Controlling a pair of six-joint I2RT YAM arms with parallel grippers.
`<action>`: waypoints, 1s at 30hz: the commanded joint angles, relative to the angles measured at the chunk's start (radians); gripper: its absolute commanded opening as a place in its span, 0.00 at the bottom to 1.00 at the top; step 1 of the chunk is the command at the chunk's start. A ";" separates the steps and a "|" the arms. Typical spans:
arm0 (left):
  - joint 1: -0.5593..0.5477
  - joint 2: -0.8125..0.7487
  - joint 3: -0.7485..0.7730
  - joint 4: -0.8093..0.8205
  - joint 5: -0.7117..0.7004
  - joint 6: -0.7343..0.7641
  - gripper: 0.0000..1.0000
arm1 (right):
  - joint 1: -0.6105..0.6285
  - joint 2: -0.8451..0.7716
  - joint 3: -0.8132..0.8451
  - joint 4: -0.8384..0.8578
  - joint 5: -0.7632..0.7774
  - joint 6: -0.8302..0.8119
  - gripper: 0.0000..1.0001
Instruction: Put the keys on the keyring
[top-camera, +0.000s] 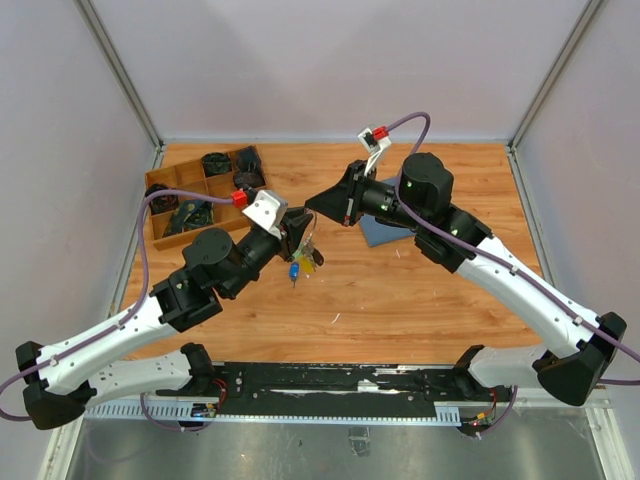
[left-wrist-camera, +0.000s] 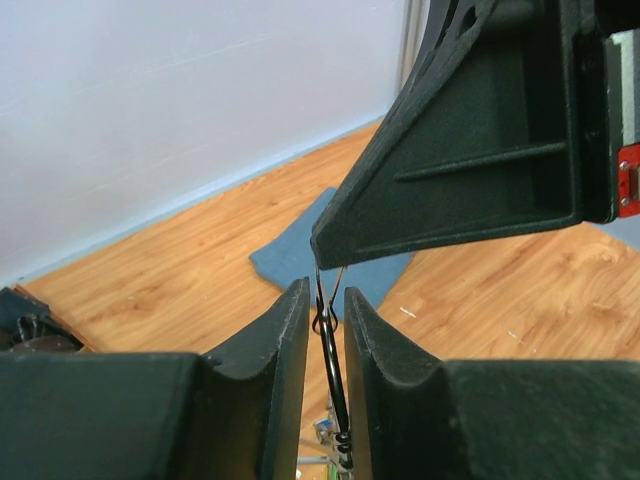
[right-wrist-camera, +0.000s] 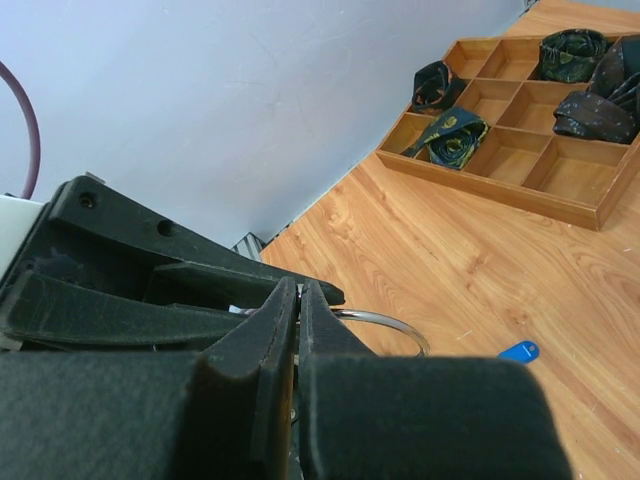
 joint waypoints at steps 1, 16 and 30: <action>-0.007 -0.021 -0.015 0.004 0.006 0.010 0.26 | -0.012 -0.037 0.000 0.079 0.020 0.007 0.01; -0.007 -0.023 0.001 0.018 0.008 0.010 0.26 | -0.013 -0.023 -0.006 0.083 0.006 0.017 0.01; -0.007 -0.017 0.020 0.029 0.016 0.014 0.26 | -0.012 -0.014 -0.013 0.087 -0.003 0.026 0.01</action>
